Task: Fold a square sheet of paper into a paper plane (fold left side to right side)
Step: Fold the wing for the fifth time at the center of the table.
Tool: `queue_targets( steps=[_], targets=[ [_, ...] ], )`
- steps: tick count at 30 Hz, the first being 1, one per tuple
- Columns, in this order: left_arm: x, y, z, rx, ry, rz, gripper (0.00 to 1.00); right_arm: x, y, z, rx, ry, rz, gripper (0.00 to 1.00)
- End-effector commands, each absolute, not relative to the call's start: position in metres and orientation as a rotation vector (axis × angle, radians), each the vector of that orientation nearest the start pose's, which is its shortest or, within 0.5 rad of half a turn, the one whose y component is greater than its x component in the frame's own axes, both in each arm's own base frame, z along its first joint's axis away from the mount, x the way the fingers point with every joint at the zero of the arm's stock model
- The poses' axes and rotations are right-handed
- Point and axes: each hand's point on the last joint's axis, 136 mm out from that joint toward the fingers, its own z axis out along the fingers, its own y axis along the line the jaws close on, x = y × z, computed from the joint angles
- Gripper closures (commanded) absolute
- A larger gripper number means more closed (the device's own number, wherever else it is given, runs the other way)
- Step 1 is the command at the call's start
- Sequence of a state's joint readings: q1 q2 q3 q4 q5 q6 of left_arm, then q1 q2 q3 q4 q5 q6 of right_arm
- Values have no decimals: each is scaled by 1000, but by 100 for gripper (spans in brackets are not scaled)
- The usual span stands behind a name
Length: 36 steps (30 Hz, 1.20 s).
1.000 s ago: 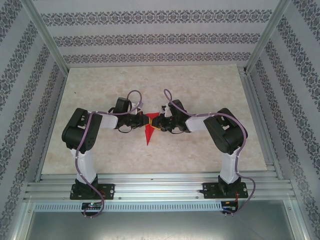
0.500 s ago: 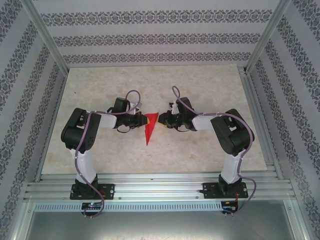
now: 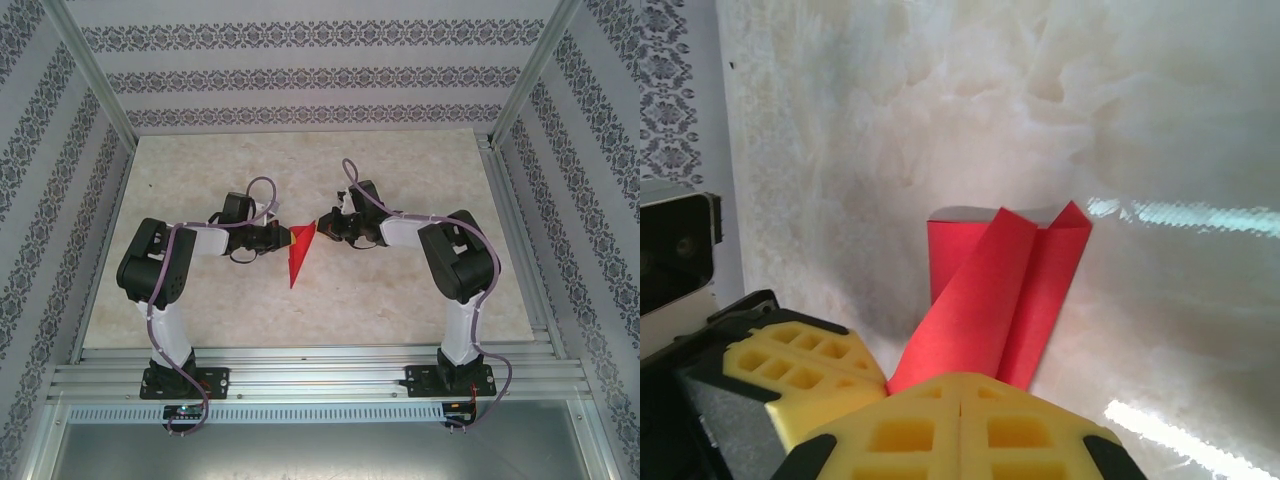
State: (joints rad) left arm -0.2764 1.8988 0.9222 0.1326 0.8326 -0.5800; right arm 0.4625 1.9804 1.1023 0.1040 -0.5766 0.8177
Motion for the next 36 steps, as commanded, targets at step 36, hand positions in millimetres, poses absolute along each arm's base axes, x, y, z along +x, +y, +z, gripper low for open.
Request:
queue_targets(
  steps=[36],
  targets=[
    [374,-214,48,-33,2478,-1338,100,405,319,26,160,2614,1187,99]
  ],
)
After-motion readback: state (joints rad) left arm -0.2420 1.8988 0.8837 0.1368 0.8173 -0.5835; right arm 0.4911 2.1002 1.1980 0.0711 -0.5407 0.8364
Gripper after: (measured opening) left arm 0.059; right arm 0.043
